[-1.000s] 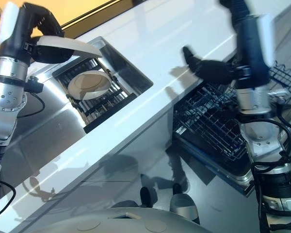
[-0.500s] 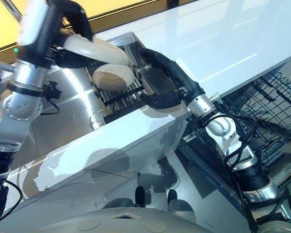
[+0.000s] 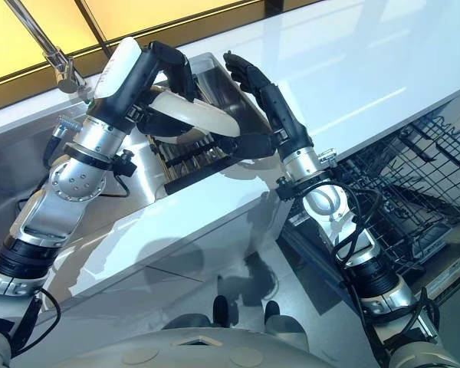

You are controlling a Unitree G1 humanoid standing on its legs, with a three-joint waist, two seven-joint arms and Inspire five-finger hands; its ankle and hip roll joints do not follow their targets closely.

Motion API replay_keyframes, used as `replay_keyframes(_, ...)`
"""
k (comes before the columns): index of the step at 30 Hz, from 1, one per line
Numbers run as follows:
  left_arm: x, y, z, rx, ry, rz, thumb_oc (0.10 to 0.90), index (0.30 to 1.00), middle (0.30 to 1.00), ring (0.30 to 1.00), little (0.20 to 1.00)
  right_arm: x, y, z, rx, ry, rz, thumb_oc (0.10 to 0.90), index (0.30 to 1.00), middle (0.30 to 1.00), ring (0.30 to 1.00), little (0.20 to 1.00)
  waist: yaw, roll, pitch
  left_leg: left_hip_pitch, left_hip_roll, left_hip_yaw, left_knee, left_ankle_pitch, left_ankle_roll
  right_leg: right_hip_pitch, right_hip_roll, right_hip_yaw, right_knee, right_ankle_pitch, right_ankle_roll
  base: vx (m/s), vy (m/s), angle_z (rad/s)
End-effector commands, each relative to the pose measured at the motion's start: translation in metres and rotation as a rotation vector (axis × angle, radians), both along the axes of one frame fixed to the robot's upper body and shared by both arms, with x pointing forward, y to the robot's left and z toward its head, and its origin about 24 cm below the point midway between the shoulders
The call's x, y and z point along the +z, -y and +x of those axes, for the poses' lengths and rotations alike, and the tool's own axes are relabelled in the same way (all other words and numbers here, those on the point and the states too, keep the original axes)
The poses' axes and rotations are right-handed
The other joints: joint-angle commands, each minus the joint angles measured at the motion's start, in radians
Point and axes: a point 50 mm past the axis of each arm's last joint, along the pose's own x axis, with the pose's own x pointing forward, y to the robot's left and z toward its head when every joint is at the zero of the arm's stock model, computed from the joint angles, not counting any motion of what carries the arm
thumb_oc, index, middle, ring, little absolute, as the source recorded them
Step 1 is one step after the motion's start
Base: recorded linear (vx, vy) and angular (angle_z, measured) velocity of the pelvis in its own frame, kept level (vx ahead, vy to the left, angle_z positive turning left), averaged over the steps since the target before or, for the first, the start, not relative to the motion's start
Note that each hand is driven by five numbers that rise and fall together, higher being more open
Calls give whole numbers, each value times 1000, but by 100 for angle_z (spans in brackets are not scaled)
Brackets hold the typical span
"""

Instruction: Pick up plates and place into dishwasher.

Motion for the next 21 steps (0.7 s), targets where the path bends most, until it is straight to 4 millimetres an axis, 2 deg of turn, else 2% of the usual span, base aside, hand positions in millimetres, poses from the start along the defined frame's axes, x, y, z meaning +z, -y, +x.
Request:
replay_keyframes(1, 34, 20, -13, -159, 162, -69, 100, 300, 300, 300, 200, 54, -10, -9, 59, 289, 145, 281, 455, 455, 455, 381, -9, 0, -96, 7, -52, 17, 14, -101, -9, -50, 28, -18, 112, -72, 62, 0, 0, 0)
replay_keyframes(2, 34, 20, -13, -171, 156, -80, 100, 300, 300, 300, 200, 52, -8, -8, 41, 284, 141, 100, 300, 300, 300, 200, -12, -1, -97, 6, -52, 19, 14, -102, -9, -50, 27, -17, 111, -73, 63, 0, 0, 0)
replay_keyframes(8, 35, 16, -13, -144, 180, -89, 100, 300, 300, 300, 200, 50, 5, -9, -10, 294, 224, 100, 300, 300, 300, 200, -16, 2, -97, 5, -52, 16, 13, -99, -7, -50, 28, -17, 109, -72, 59, 3, 2, 1)
replay_keyframes(15, 35, 7, -17, -140, 181, -121, 100, 300, 300, 300, 200, 45, 17, -11, -67, 285, 244, 100, 300, 300, 300, 200, -19, 5, -96, 4, -53, 15, 13, -99, -6, -51, 28, -13, 107, -71, 60, 2, 2, 1)
replay_keyframes(16, 35, 5, -19, -143, 184, -127, 141, 335, 335, 335, 241, 45, 19, -11, -77, 288, 248, 100, 300, 300, 300, 200, -18, 5, -96, 4, -53, 14, 13, -99, -6, -51, 29, -13, 107, -71, 60, 0, 0, 0)
replay_keyframes(17, 35, 5, -19, -147, 182, -132, 254, 432, 432, 432, 354, 45, 20, -11, -84, 291, 249, 100, 300, 300, 300, 200, -18, 5, -96, 4, -53, 14, 14, -99, -5, -51, 29, -12, 108, -71, 60, 0, 0, 0)
replay_keyframes(18, 34, 5, -20, -154, 176, -138, 501, 644, 644, 644, 601, 44, 21, -11, -92, 294, 251, 100, 300, 300, 300, 200, -18, 5, -97, 4, -52, 15, 14, -99, -6, -51, 28, -13, 108, -72, 59, 0, 0, 0)
replay_keyframes(19, 34, 5, -20, -171, 162, -155, 800, 900, 900, 900, 900, 44, 21, -11, -102, 302, 254, 100, 300, 300, 300, 200, -17, 4, -97, 5, -53, 15, 13, -100, -6, -50, 28, -12, 106, -71, 60, 0, 0, 0)
replay_keyframes(21, 32, 5, -21, -192, 137, -175, 800, 900, 900, 900, 900, 45, 23, -11, -119, 312, 261, 100, 300, 300, 300, 200, -17, 4, -98, 7, -53, 14, 11, -99, -6, -48, 29, -12, 104, -70, 60, 0, 0, 0)
